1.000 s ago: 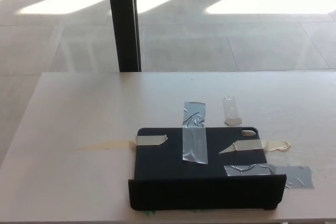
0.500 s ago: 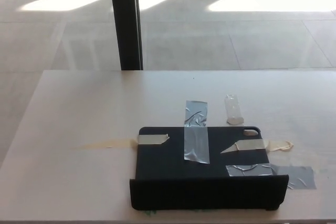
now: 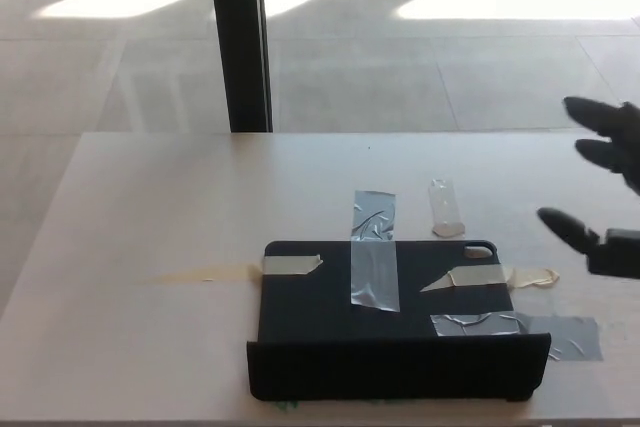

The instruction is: The robot uses its right hand to open a folded tablet cover kept in the middle of the desk

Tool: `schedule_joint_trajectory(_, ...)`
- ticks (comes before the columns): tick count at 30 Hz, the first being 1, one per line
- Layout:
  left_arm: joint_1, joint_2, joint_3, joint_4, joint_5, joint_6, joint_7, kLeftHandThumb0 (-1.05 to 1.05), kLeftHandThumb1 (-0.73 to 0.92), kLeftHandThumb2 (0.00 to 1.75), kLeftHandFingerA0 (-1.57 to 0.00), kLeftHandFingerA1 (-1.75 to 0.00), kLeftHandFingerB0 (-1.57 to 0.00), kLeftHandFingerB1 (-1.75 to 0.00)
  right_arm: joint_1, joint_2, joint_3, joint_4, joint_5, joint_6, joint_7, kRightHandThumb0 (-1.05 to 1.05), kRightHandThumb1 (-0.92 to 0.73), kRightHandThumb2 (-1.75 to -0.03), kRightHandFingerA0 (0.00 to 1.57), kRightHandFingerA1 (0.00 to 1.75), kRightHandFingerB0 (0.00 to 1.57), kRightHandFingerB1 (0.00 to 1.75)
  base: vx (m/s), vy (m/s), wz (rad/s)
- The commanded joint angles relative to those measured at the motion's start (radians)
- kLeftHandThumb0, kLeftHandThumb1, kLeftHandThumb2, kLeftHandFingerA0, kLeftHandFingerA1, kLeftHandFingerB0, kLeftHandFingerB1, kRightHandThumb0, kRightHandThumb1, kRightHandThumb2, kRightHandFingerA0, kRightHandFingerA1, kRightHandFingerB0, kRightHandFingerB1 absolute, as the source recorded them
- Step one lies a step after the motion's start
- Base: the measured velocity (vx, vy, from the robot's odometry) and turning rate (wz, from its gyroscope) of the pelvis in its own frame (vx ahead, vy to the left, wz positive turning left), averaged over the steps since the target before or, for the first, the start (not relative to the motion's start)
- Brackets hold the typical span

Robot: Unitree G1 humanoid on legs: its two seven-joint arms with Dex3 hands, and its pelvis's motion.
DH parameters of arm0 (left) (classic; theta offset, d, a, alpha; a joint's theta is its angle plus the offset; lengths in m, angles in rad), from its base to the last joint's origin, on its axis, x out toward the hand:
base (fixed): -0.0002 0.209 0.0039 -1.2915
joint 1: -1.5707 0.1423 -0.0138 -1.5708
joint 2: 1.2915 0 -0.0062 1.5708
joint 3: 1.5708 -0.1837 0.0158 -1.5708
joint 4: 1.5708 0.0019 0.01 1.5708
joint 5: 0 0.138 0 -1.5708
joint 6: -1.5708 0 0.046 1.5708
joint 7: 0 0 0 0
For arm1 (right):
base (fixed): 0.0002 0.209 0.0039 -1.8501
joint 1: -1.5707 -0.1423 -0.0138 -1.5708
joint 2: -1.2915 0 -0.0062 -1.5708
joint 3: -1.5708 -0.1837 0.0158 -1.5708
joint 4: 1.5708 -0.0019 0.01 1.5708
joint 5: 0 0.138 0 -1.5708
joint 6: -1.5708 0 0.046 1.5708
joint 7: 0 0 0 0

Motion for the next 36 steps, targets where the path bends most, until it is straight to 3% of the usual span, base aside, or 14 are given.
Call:
schedule_joint_trajectory(1,-0.025,0.055,0.025,0.022,-0.066,-0.06,-0.002,-0.42,0.43,0.58,-0.94,-0.86,-0.82,-0.78,-0.077,-0.113,0.342,0.006,-0.382,-0.007,0.202,-0.89,-0.55,-0.58,0.19,0.41,0.2,0.28,0.0,0.0,0.0)
schedule_joint_trajectory(3,-0.028,0.058,0.027,0.025,-0.067,-0.057,-0.006,-0.41,0.43,0.58,-0.95,-0.86,-0.83,-0.78,-0.086,-0.119,0.361,0.021,-0.383,-0.013,0.199,-0.83,-0.44,-0.9,0.11,0.47,0.16,0.4,0.0,0.0,0.0)
schedule_joint_trajectory(4,-0.028,0.058,0.027,0.026,-0.066,-0.059,-0.007,-0.42,0.43,0.59,-0.95,-0.85,-0.78,-0.76,-0.087,-0.122,0.372,0.026,-0.386,-0.017,0.203,-0.92,-0.57,-0.59,0.18,0.43,0.22,0.28,0.0,0.0,0.0)
schedule_joint_trajectory(16,-0.028,0.062,0.012,0.024,-0.068,-0.065,-0.015,-0.49,0.29,0.81,-0.89,-0.88,-0.75,-0.79,-0.108,-0.199,0.581,0.054,-0.446,-0.026,0.345,-0.88,-0.55,-0.59,0.4,0.42,0.35,0.33,0.0,0.0,0.0)
schedule_joint_trajectory(18,-0.027,0.061,0.005,0.022,-0.064,-0.069,-0.011,-0.49,0.29,0.81,-0.89,-0.88,-0.75,-0.8,-0.117,-0.215,0.636,0.065,-0.513,-0.014,0.358,-0.86,-0.45,-0.86,0.37,0.51,0.33,0.45,0.0,0.0,0.0)
schedule_joint_trajectory(19,-0.027,0.06,-0.001,0.024,-0.059,-0.073,-0.009,-0.48,0.3,0.81,-0.9,-0.89,-0.77,-0.8,-0.122,-0.22,0.655,0.069,-0.532,-0.004,0.37,-0.82,-0.55,-0.58,0.48,0.51,0.39,0.36,0.0,0.0,0.0)
schedule_joint_trajectory(20,-0.03,0.057,-0.002,0.026,-0.06,-0.076,-0.004,-0.45,0.29,0.81,-0.89,-0.89,-0.74,-0.79,-0.125,-0.218,0.681,0.092,-0.566,0.02,0.371,-0.83,-0.43,-0.87,0.6,1.13,0.28,0.44,0.0,0.0,0.0)
schedule_joint_trajectory(22,-0.036,0.053,-0.002,0.027,-0.063,-0.073,-0.002,-0.46,0.29,0.81,-0.87,-0.88,-0.73,-0.79,-0.134,-0.221,0.698,0.102,-0.584,0.039,0.376,-0.78,-0.53,-0.57,0.67,0.93,0.39,0.36,0.0,0.0,0.0)
schedule_joint_trajectory(24,-0.045,0.05,0.012,0.031,-0.08,-0.067,-0.004,-0.44,0.28,0.8,-0.88,-0.89,-0.74,-0.8,-0.136,-0.214,0.729,0.139,-0.624,0.055,0.357,-0.94,-0.49,-0.88,0.68,1.33,0.3,0.43,0.0,0.0,0.0)
schedule_joint_trajectory(27,-0.046,0.048,0.009,0.029,-0.079,-0.069,-0.01,-0.46,0.28,0.8,-0.87,-0.88,-0.7,-0.78,-0.132,-0.212,0.747,0.144,-0.647,0.064,0.341,-0.87,-0.45,-0.89,0.75,1.07,0.3,0.46,0.0,0.0,0.0)
schedule_joint_trajectory(28,-0.045,0.046,0.0,0.027,-0.071,-0.073,-0.014,-0.41,0.42,0.57,-0.94,-0.83,-0.78,-0.75,-0.119,-0.21,0.753,0.136,-0.654,0.074,0.333,-0.84,-0.53,-0.59,0.58,1.35,0.38,0.38,0.0,0.0,0.0)
schedule_joint_trajectory(29,-0.045,0.044,-0.004,0.017,-0.068,-0.069,-0.014,-0.46,0.29,0.8,-0.88,-0.87,-0.77,-0.79,-0.107,-0.203,0.763,0.13,-0.659,0.081,0.327,-0.84,-0.59,-0.58,0.5,0.85,0.37,0.37,0.0,0.0,0.0)
schedule_joint_trajectory(32,-0.05,0.042,-0.008,0.011,-0.068,-0.06,-0.01,-0.44,0.29,0.8,-0.85,-0.86,-0.72,-0.78,-0.073,-0.197,0.772,0.109,-0.671,0.101,0.306,-0.87,-0.48,-0.92,0.72,1.12,0.3,0.48,0.0,0.0,0.0)
schedule_joint_trajectory(36,-0.054,0.052,-0.015,0.024,-0.061,-0.068,-0.013,-0.41,0.43,0.57,-0.94,-0.83,-0.8,-0.76,-0.003,-0.19,0.745,0.041,-0.653,0.142,0.289,-0.83,-0.48,-0.9,0.59,1.16,0.27,0.47,0.0,0.0,0.0)
